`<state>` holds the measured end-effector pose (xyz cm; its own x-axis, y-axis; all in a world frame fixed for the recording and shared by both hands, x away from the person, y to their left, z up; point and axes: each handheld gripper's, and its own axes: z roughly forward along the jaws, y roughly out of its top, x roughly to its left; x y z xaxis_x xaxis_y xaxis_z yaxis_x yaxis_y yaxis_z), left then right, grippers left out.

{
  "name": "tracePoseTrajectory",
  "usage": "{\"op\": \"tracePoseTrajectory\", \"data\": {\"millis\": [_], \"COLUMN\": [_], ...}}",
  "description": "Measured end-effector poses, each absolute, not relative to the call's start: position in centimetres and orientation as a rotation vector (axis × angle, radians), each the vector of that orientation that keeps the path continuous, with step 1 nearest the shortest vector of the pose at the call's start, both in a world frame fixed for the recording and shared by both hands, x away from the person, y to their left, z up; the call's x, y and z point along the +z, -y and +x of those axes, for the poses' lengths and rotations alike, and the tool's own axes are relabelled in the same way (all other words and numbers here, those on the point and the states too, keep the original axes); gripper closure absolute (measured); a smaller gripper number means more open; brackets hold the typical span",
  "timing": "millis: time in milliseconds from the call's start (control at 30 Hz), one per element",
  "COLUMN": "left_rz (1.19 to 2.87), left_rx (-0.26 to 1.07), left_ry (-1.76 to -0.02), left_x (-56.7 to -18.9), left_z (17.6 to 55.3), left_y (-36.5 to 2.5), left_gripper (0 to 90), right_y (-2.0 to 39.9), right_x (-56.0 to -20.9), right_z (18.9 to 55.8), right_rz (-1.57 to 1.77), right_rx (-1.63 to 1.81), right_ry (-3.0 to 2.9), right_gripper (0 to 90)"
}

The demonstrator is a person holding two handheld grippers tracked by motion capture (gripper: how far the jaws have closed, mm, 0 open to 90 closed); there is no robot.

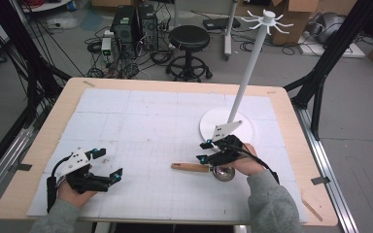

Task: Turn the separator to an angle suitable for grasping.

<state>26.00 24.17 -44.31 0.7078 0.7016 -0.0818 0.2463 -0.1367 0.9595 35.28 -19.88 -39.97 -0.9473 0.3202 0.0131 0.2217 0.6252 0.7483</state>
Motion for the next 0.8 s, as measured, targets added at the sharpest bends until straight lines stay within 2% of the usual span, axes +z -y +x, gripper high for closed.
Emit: {"op": "tracePoseTrajectory", "data": {"millis": [100,133,167,267,300,333,800], "left_rz": [1.705,1.701,1.704,1.695,1.695,1.698,1.708], "left_rx": [0.467,0.465,0.465,0.467,0.467,0.468,0.475], "left_ry": [-0.766,-0.769,-0.767,-0.765,-0.765,-0.763,-0.754], "left_x": [-44.3,-44.4,-44.4,-44.3,-44.3,-44.3,-44.2], "left_z": [26.1,26.1,26.2,26.2,26.2,26.2,26.0], "left_y": [-24.2,-24.2,-24.2,-24.2,-24.2,-24.2,-24.1], "left_gripper": [1.8,1.8,1.8,1.7,1.8,1.8,1.8], "right_y": [20.3,20.3,20.5,20.6,20.6,20.7,20.0], "right_x": [-39.6,-39.6,-39.5,-39.5,-39.5,-39.6,-40.0], "right_z": [35.2,35.2,35.2,34.9,34.9,34.9,34.3], "right_rz": [0.413,0.413,0.385,0.365,0.365,0.361,0.311], "right_rx": [1.223,1.223,1.201,1.173,1.173,1.165,1.028], "right_ry": [-2.757,-2.757,-2.798,-2.832,-2.832,-2.85,-2.953], "right_gripper": [32.4,32.4,18.5,10.2,10.2,2.9,1.4]}}
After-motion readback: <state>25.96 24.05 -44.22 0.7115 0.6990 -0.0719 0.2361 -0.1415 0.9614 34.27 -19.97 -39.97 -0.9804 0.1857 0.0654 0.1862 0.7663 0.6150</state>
